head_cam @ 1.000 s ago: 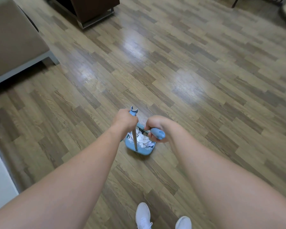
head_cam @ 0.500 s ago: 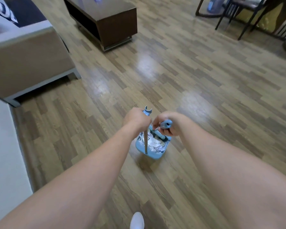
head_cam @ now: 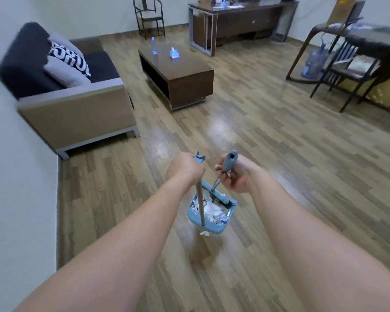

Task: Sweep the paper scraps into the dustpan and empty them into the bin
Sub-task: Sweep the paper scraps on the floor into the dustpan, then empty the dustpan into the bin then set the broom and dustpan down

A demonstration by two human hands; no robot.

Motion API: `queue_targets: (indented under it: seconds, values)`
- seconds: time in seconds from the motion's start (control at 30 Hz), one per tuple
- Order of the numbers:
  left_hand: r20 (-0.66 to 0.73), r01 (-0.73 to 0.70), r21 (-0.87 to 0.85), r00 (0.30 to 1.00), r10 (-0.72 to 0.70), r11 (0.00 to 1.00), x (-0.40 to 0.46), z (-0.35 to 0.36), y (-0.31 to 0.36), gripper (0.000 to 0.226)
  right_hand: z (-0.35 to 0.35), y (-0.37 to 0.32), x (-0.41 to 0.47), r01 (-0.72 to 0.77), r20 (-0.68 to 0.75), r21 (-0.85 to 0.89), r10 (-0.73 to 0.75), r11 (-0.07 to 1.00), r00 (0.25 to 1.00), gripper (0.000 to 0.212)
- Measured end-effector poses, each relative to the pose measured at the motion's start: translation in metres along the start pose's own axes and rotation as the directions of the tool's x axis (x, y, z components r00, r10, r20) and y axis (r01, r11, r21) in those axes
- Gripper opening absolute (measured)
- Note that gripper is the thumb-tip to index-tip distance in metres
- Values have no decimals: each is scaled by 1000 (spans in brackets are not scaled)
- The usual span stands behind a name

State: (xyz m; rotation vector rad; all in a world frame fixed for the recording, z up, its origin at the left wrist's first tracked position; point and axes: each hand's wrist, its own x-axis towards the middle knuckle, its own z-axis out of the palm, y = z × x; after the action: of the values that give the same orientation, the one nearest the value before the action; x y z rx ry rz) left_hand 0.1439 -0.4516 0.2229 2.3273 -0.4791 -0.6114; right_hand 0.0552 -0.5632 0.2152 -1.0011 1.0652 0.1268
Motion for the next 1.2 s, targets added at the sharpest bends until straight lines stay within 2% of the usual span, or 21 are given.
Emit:
queue_targets:
  seconds: [0.13, 0.3, 0.43, 0.5, 0.6, 0.9, 1.2]
  values:
    - [-44, -7, 17, 999, 8, 1000, -1, -21, 17, 7, 14, -19, -11, 60, 46, -34, -59, 998, 997, 17]
    - [-79, 24, 0, 997, -24, 1000, 3, -52, 13, 16, 49, -40, -12, 84, 79, -141, -74, 986, 994, 19]
    - [-72, 52, -37, 996, -55, 998, 12, -76, 9, 10, 85, -56, 1, 103, 118, -220, -78, 970, 990, 23]
    - [-72, 49, -42, 996, -52, 998, 18, -83, 7, 15, 98, -62, 8, 105, 132, -246, -74, 964, 989, 24]
    - [-99, 66, -17, 993, -68, 998, 28, -87, -2, 12, 107, -67, 17, 88, 127, -272, -54, 958, 990, 19]
    - [-177, 176, 28, 970, -168, 984, 41, -52, -41, 11, 91, -54, 57, 3, 156, -217, 32, 976, 987, 21]
    - [-193, 277, -16, 942, -275, 961, 38, 7, -82, 15, 47, -21, 90, -85, 182, -201, 123, 976, 976, 15]
